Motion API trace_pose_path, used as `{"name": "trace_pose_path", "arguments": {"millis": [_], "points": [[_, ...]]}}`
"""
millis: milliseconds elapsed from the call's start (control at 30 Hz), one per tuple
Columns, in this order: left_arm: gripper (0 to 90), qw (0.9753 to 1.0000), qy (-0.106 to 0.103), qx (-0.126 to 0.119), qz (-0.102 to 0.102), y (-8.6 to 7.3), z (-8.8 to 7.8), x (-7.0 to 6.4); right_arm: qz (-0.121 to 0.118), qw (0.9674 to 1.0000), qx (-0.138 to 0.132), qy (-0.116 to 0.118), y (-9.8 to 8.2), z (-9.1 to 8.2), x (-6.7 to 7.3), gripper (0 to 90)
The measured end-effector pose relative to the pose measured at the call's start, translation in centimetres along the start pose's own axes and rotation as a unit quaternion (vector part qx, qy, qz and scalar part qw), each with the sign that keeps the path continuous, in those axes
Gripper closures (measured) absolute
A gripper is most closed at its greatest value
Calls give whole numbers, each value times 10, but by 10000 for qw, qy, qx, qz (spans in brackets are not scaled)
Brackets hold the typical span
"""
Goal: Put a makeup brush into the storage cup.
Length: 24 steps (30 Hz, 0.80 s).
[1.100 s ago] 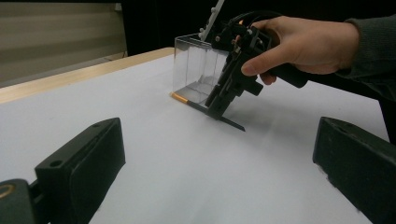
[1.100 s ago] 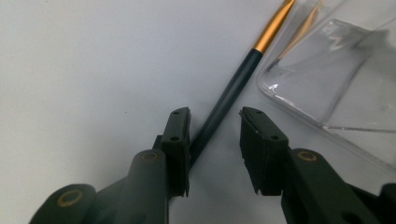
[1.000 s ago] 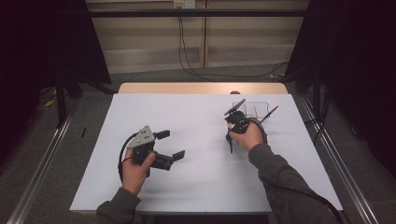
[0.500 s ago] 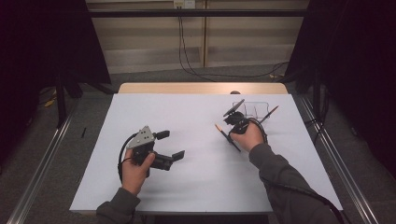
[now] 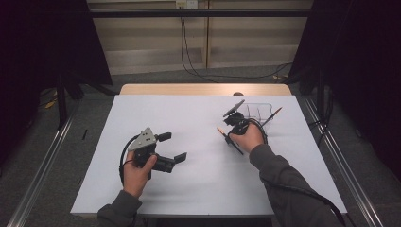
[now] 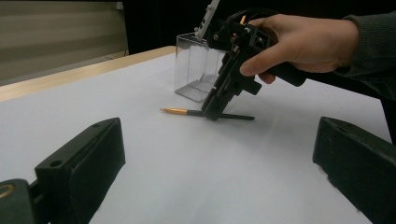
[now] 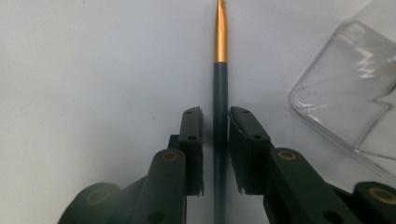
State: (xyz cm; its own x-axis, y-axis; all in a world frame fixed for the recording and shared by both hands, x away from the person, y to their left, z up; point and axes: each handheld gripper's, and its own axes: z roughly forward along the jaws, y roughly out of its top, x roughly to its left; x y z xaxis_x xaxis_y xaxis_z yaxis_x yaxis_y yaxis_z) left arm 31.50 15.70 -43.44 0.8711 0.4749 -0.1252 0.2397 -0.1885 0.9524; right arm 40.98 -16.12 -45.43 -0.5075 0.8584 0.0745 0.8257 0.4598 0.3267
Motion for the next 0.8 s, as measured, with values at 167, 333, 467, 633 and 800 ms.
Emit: {"name": "trace_pose_path", "arguments": {"millis": [167, 333, 467, 633, 800], "points": [[20, 10000, 15, -45, -38, 0, 1, -1, 22, 10000, -46, -19, 3, 2, 0, 751], [20, 10000, 13, -28, -18, 0, 2, 0, -46, 9998, 143, -105, 5, 1, 2, 790], [21, 10000, 1, -6, -9, 0, 3, -1, -23, 9997, 226, -101, 6, 1, 3, 806], [20, 10000, -19, 20, -18, -1, 3, -1, -76, 9993, 356, -99, 6, 1, 2, 820], [21, 10000, 3, 33, 55, 0, 1, -1, -33, 9992, 387, -75, 7, 1, 3, 834]]}}
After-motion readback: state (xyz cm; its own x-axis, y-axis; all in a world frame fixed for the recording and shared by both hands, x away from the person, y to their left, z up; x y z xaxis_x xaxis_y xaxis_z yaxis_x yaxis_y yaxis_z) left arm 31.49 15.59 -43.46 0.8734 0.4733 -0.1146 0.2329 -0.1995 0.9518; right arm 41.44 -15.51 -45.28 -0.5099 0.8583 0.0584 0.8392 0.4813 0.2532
